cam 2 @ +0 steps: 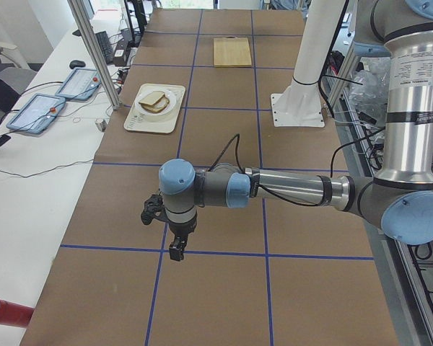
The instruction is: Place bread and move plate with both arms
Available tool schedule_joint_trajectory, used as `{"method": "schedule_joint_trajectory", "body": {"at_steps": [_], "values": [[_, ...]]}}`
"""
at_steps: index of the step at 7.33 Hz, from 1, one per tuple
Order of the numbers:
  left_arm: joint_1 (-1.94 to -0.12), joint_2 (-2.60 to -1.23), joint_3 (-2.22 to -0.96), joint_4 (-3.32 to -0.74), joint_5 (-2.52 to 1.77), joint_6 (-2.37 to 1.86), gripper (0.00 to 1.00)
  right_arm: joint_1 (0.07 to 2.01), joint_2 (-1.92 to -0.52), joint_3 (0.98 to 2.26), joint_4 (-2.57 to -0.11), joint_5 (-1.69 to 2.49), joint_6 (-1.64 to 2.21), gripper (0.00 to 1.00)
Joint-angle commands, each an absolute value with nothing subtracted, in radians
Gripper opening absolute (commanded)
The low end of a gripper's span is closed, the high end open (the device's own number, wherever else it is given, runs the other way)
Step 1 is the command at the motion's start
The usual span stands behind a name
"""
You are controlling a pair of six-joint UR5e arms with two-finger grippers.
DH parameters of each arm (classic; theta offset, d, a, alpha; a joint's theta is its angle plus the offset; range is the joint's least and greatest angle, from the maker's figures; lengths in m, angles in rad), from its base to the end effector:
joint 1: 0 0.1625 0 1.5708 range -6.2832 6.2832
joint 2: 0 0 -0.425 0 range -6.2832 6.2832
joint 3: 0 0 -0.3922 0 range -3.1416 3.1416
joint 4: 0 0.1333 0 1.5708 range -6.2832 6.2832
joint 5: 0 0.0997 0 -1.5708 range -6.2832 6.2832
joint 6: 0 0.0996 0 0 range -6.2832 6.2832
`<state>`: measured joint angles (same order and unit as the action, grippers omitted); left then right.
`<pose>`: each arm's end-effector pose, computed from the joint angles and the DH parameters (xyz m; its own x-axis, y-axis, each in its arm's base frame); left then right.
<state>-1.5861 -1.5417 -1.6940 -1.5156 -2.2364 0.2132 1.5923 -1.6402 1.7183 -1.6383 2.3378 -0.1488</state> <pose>-0.0791 -0.4796 0.6249 0.7722 0.2231 -0.5949 -0.1515 0.9740 0.1686 0.0741 -0.4605 0.6265 0.7152 -0.1402 0.6847 0.0855 0.9899 0.1134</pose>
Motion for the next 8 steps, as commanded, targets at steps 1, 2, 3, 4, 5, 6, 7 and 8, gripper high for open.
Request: {"method": "schedule_joint_trajectory", "body": {"at_steps": [1, 2, 3, 4, 5, 6, 7, 8], "values": [[-1.586, -1.542, -1.695, -1.516, -2.237, 0.213, 0.98, 1.592, -1.644, 1.720, -1.638, 2.338, -0.149, 1.00], [-1.586, -1.540, -1.695, -1.516, -2.237, 0.213, 0.98, 1.592, -1.644, 1.720, -1.638, 2.338, -0.149, 1.00], [-1.586, -1.537, -1.695, -1.516, -2.237, 0.213, 0.98, 1.592, -1.646, 1.720, -1.638, 2.338, -0.149, 1.00], [-1.586, -1.534, -1.695, -1.516, -2.237, 0.213, 0.98, 1.592, -1.647, 1.720, -1.638, 2.338, -0.149, 1.00], [-1.586, -1.531, -1.695, -1.516, -2.237, 0.213, 0.98, 1.592, -1.647, 1.721, -1.638, 2.339, -0.149, 1.00], [-1.586, -1.529, -1.695, -1.516, -2.237, 0.213, 0.98, 1.592, -1.647, 1.721, -1.638, 2.339, -0.149, 1.00], [-1.586, -1.529, -1.697, -1.516, -2.237, 0.213, 0.98, 1.592, -1.647, 1.721, -1.638, 2.339, -0.149, 1.00], [-1.586, -1.529, -1.697, -1.516, -2.237, 0.213, 0.98, 1.592, -1.647, 1.721, -1.638, 2.338, -0.149, 1.00]]}}
